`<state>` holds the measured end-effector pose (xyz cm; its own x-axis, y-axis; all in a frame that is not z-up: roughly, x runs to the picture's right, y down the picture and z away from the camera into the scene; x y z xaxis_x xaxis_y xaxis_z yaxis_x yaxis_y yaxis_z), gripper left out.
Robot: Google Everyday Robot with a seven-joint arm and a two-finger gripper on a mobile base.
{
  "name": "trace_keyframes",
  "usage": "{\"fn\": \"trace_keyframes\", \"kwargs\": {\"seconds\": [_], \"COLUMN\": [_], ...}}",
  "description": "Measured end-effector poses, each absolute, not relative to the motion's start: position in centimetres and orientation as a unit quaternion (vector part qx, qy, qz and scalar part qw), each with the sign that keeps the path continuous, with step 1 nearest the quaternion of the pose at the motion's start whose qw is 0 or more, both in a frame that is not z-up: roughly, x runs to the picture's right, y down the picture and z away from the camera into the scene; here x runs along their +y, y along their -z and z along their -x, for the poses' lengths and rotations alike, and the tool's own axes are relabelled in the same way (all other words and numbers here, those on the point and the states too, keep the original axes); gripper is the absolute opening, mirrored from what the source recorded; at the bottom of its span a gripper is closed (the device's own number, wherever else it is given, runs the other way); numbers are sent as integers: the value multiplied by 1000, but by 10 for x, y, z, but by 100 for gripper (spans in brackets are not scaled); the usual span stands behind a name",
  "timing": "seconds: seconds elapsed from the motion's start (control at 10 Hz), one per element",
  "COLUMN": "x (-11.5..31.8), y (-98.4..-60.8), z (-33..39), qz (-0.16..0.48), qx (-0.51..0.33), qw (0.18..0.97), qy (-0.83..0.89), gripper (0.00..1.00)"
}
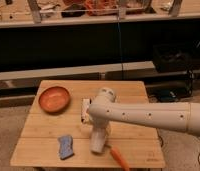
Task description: Pick up the ceramic cup
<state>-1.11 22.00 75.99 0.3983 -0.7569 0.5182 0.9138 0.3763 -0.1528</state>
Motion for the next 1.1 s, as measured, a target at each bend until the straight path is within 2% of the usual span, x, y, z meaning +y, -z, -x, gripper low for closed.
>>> {"fn": "trace_keyframes", "kwargs": {"seconds": [0.4,1.1], "x": [232,253], "y": [-765,-788], "z": [13,-10], "qz": [197,224], "qx": [-181,-204], "qw": [800,791], "qy": [537,531], "gripper": [80,80]}}
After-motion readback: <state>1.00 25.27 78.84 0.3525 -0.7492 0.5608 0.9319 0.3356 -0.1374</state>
